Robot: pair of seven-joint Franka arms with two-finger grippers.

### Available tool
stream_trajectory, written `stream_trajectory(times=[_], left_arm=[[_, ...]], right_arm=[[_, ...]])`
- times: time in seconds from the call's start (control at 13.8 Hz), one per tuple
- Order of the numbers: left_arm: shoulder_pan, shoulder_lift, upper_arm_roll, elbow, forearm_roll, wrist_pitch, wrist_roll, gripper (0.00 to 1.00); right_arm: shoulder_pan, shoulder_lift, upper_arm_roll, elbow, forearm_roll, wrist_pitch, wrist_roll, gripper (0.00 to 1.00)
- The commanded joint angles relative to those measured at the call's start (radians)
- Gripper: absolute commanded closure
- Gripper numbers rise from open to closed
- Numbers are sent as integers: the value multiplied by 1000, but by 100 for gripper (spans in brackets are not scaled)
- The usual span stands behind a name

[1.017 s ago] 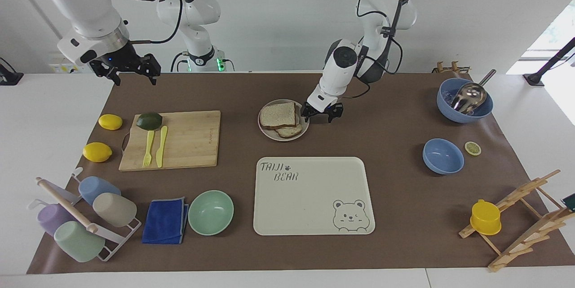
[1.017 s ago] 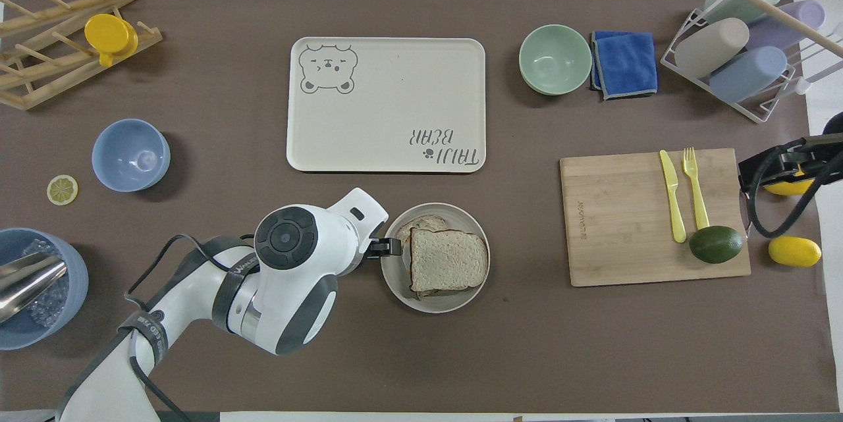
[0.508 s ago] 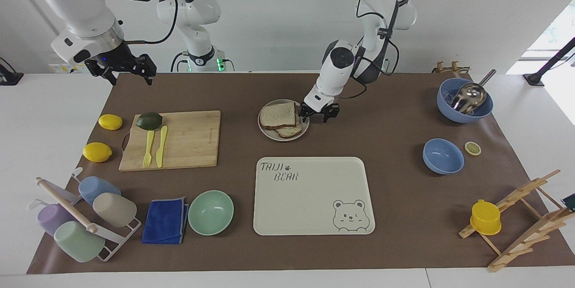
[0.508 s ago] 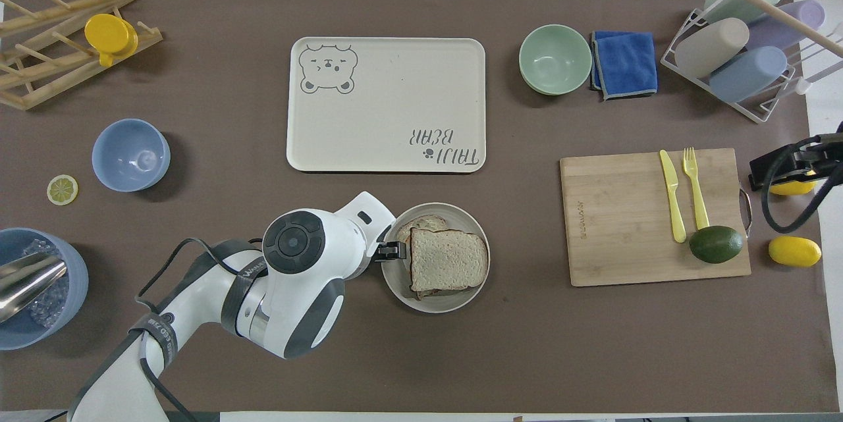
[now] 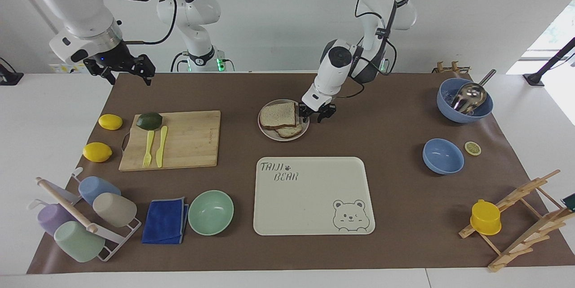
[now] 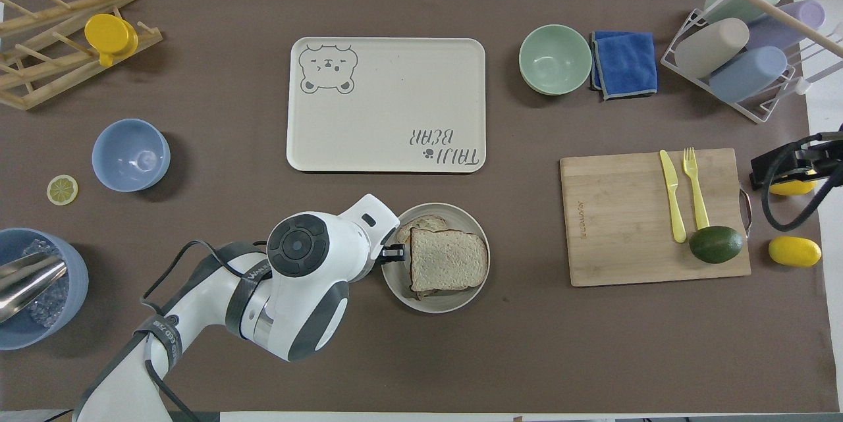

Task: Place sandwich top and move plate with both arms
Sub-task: 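Reach the left gripper to the grey plate rim and grasp it, then slide the grey plate with the left gripper onto the bear tray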

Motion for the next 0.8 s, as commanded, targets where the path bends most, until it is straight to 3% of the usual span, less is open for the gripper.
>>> stream_trajectory(times=[0.0, 0.07, 0.44, 0.58, 0.73], left_arm=[[-50, 9, 14, -14, -22, 21, 1, 87], [-58, 12, 14, -12, -37, 22, 1, 100], [-15, -2, 15, 17, -51, -25, 1, 100], [66, -2, 15, 132, -69, -141, 16, 100], [185, 86, 17, 352, -91, -261, 58, 100]], right_arm=[[0, 5, -4, 14, 34, -8, 11, 0], [1, 5, -4, 14, 34, -7, 13, 0], [-10, -1, -5, 14, 70, -5, 13, 0], [-7, -3, -4, 14, 69, -14, 16, 0], [-5, -6, -4, 7, 70, -14, 22, 0]])
